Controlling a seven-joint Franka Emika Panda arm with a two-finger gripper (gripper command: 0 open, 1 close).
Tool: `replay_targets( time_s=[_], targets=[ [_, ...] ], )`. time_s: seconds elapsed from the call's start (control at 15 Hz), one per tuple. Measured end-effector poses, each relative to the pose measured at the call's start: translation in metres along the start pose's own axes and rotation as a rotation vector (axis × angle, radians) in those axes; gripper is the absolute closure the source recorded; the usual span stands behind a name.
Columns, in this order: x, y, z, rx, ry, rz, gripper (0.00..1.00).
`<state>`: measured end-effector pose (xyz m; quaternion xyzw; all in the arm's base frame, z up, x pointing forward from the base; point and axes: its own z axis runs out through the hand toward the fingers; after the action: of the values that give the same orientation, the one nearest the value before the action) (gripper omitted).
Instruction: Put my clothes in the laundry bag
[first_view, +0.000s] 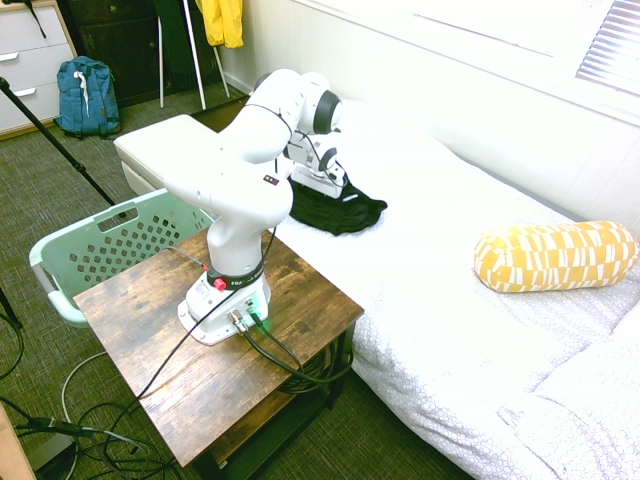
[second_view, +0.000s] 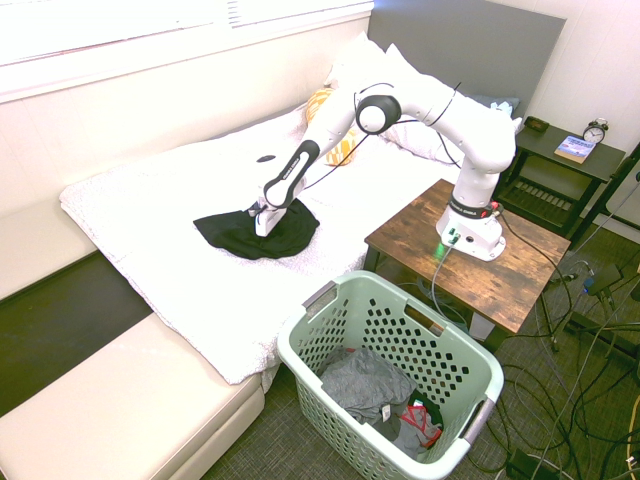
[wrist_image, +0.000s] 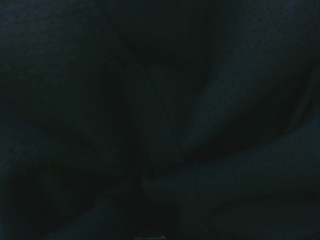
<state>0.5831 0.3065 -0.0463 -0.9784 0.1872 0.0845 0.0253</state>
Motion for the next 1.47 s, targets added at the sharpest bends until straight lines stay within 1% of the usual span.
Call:
replay_targets(
  time_s=[0.87,1.13,1.27,1.33,1.47],
  targets=[
    [-0.003,0.001,0.000,-0.009,-0.010,-0.004,1.00],
    [0.000,0.010,-0.004,-0.001,-0.018,0.014,1.00],
    [0.001,0.022,-0.017,0.001,-0.007,0.024,1.00],
    [0.003,0.027,-0.031,0.000,0.002,0.027,1.00],
    [0.005,0.036,-0.073,0.008,0.029,0.028,1.00]
  ],
)
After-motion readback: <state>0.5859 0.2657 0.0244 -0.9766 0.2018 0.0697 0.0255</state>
